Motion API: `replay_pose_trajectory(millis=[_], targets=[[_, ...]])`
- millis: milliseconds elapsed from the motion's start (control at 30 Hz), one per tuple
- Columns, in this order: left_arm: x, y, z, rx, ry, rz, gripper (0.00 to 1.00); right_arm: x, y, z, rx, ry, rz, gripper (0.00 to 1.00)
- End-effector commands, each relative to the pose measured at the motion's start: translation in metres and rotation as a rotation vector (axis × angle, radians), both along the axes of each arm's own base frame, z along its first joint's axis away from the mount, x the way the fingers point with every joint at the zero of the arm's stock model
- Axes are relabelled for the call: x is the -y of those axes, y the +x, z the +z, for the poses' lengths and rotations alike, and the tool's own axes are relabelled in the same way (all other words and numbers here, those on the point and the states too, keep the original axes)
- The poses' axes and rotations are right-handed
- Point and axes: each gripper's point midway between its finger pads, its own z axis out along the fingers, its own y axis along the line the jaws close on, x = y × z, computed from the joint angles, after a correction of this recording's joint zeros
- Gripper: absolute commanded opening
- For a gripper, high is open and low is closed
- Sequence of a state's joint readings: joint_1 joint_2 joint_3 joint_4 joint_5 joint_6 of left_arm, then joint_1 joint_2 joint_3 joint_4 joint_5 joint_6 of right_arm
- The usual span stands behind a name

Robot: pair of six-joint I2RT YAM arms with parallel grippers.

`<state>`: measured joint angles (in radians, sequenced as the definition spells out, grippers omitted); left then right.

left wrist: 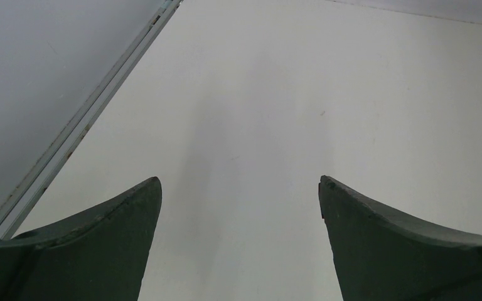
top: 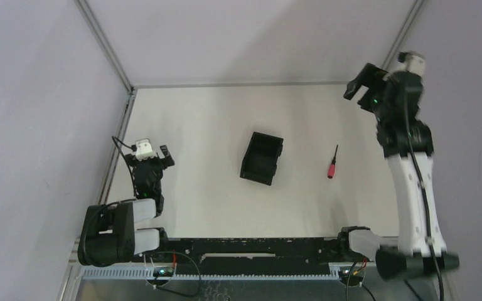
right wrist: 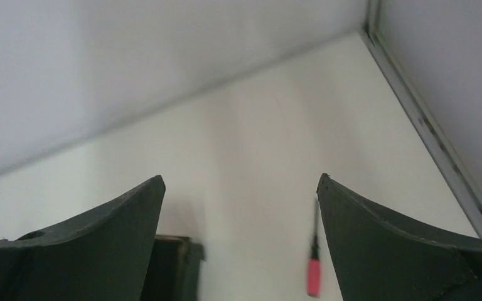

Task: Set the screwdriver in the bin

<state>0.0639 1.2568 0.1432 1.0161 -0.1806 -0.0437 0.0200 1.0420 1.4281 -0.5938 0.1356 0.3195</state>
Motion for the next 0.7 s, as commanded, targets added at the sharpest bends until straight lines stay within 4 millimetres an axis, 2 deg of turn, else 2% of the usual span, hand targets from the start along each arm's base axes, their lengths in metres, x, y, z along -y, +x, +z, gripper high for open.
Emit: replay_pose_trajectory(millis=[0, 100, 200, 333, 467, 567, 633, 667], targets=[[0.0, 0.014, 0.03, 0.085, 0.023, -0.004, 1.0, 0.018, 0.005, -0.125, -0.597, -0.116, -0.028, 1.0], [0.0, 0.014, 0.03, 0.085, 0.024, -0.005, 1.0, 0.018, 0.02, -0.187, -0.77, -0.096, -0.01, 0.98], [0.0, 0.014, 0.03, 0.085, 0.023, -0.004, 1.0, 0.019, 0.025, -0.252, -0.897, -0.009, 0.007, 0.88], [0.0, 0.014, 0.029, 0.084, 0.023, -0.004, 1.0, 0.007, 0.02, -0.325, -1.05, 0.067, 0.061, 0.74], [0.0, 0.014, 0.029, 0.084, 0.023, -0.003, 1.0, 0.002, 0.01, -0.371, -1.138, 0.095, 0.082, 0.67], [0.0, 0.014, 0.03, 0.086, 0.023, -0.004, 1.0, 0.004, 0.004, -0.392, -1.177, 0.092, 0.071, 0.6], [0.0, 0.014, 0.03, 0.085, 0.023, -0.004, 1.0, 0.004, 0.002, -0.402, -1.197, 0.091, 0.068, 0.5], [0.0, 0.014, 0.03, 0.085, 0.023, -0.004, 1.0, 0.004, 0.001, -0.404, -1.203, 0.091, 0.069, 0.4]])
